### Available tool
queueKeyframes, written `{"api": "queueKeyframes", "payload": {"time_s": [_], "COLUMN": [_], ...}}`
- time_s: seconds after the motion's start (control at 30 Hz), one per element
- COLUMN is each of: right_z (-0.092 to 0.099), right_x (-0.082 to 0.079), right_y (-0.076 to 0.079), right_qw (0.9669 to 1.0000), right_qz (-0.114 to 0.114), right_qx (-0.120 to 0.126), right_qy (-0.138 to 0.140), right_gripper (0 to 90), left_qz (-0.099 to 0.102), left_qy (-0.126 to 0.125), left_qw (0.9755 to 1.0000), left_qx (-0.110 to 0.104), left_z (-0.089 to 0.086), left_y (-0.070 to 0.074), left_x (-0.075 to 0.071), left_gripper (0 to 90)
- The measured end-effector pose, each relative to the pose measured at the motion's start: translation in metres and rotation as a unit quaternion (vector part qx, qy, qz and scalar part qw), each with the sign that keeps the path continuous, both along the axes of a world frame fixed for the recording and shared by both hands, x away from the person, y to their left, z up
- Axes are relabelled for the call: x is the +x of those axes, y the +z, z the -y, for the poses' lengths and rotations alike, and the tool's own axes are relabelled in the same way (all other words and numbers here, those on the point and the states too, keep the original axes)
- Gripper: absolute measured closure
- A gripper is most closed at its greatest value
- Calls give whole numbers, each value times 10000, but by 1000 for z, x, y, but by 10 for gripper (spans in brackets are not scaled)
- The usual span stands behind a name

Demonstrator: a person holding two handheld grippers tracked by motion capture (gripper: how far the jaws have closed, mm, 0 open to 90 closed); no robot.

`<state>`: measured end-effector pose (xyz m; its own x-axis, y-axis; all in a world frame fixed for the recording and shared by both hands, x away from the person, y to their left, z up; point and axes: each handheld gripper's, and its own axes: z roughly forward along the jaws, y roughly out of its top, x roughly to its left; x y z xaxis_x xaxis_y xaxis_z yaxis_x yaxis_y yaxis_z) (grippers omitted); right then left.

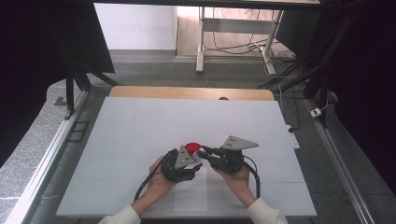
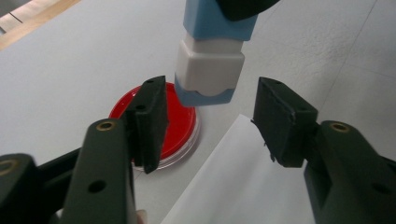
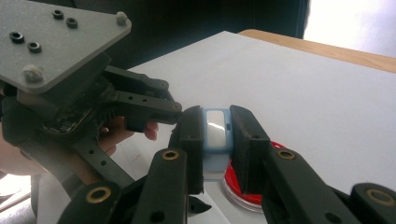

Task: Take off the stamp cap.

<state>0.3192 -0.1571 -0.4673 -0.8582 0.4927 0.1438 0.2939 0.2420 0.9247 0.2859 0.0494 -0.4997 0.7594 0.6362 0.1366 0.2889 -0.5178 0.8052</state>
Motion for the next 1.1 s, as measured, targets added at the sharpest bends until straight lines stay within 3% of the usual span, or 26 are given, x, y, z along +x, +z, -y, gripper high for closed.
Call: {"api": "queueKeyframes", "payload": {"time_s": [0.57, 1.1], "right_z": [1, 0], "right_x": [1, -1], "right_y": [-2, -4], "right_qw": [9999, 9998], "right_qz": [-91, -129], "right_qx": [75, 134], "right_qy": [-31, -90], "right_gripper": [751, 752], "left_qz": [155, 217], "left_qy": [70, 79], "left_qw": [9997, 9994], "left_qx": [156, 257], "left_z": [-1, 0], "left_y": [-1, -2], "left_x": [-1, -2], "left_gripper": [624, 640]}}
